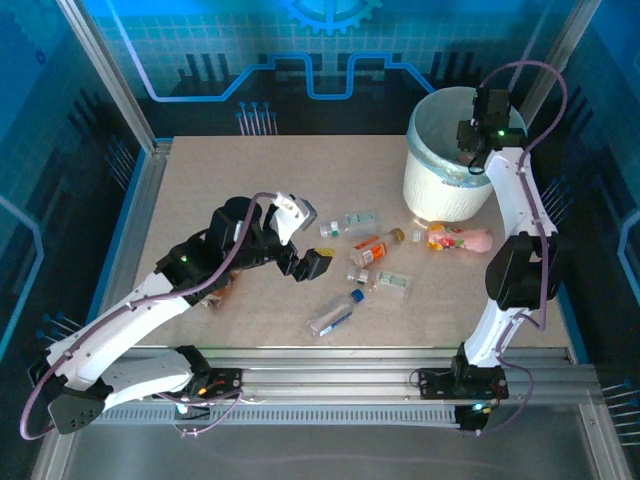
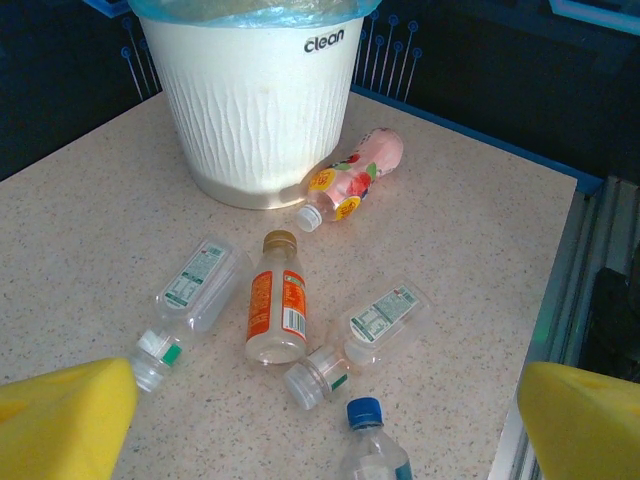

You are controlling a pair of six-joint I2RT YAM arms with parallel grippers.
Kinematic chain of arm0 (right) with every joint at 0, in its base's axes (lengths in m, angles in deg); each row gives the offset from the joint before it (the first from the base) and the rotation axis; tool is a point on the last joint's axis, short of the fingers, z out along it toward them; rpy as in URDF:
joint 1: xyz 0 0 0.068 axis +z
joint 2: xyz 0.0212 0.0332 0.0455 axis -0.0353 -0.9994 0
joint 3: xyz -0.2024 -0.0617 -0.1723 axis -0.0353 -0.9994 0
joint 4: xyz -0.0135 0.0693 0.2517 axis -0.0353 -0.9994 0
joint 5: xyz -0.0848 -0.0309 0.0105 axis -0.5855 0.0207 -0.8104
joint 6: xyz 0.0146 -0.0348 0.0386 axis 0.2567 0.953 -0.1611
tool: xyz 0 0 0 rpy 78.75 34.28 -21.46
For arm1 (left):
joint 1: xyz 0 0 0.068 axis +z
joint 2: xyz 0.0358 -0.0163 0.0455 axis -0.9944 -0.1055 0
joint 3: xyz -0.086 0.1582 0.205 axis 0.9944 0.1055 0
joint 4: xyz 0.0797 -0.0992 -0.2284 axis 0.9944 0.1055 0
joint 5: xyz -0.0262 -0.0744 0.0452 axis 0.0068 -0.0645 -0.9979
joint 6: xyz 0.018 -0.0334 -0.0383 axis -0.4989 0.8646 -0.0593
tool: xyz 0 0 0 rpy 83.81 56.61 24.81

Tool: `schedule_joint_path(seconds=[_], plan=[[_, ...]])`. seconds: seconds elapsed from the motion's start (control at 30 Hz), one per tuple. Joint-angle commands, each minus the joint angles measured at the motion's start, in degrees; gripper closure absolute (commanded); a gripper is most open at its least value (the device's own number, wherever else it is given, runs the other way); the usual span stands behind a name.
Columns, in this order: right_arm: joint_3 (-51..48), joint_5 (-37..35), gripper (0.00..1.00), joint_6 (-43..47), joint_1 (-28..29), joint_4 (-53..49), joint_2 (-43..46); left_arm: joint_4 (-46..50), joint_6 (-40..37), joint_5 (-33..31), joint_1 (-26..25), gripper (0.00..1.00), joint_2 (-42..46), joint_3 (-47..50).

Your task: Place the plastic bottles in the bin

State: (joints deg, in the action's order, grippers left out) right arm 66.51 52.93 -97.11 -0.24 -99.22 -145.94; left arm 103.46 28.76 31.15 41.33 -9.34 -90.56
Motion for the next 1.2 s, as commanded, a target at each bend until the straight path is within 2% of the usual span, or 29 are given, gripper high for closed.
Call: schedule_joint_path(seconds=[0.0, 0.1, 0.17, 0.37, 0.5, 0.77, 0.97, 1.17], plan=[[1.1, 4.1, 0.81, -1.6, -0.9, -5.9, -2.7, -0.7, 0.8, -0.4, -0.3, 0.01, 0.4, -0.4], [5.3, 6.7, 0.63, -2.6, -0.7, -8.8, -2.2, -0.8, 1.3, -0.4, -0.3, 0.01, 0.3, -0.6], [7.1, 7.7, 0.55, -3.3, -0.5, -9.5, -0.7, -0.8, 1.5, -0.3, -0.3, 0.01, 0.4, -0.8], [9.3, 13.0, 0.43, -6.5, -0.2, -8.8, 7.5, -1.0, 2.3, -0.3, -0.3, 0.01, 1.4, -0.7], [7.1, 20.8, 0.43, -8.3, -0.1, -6.5, 12.0, -1.5, 3.1, -0.4, -0.3, 0.01, 2.7, 0.5], [3.0, 23.7, 0.44, -10.2, 2.9, -7.2, 18.1, 1.3, 3.8, -2.4, -0.3, 0.01, 4.8, 0.5], [-1.1, 23.0, 0.44, -10.3, 9.7, -6.5, 26.0, 10.3, 4.0, -5.3, -0.4, 0.01, 2.4, -3.9], [-13.9, 20.2, 0.44, -11.4, 20.1, -4.0, 36.5, 18.6, 7.5, -4.2, -0.4, 0.03, -0.6, -3.8]])
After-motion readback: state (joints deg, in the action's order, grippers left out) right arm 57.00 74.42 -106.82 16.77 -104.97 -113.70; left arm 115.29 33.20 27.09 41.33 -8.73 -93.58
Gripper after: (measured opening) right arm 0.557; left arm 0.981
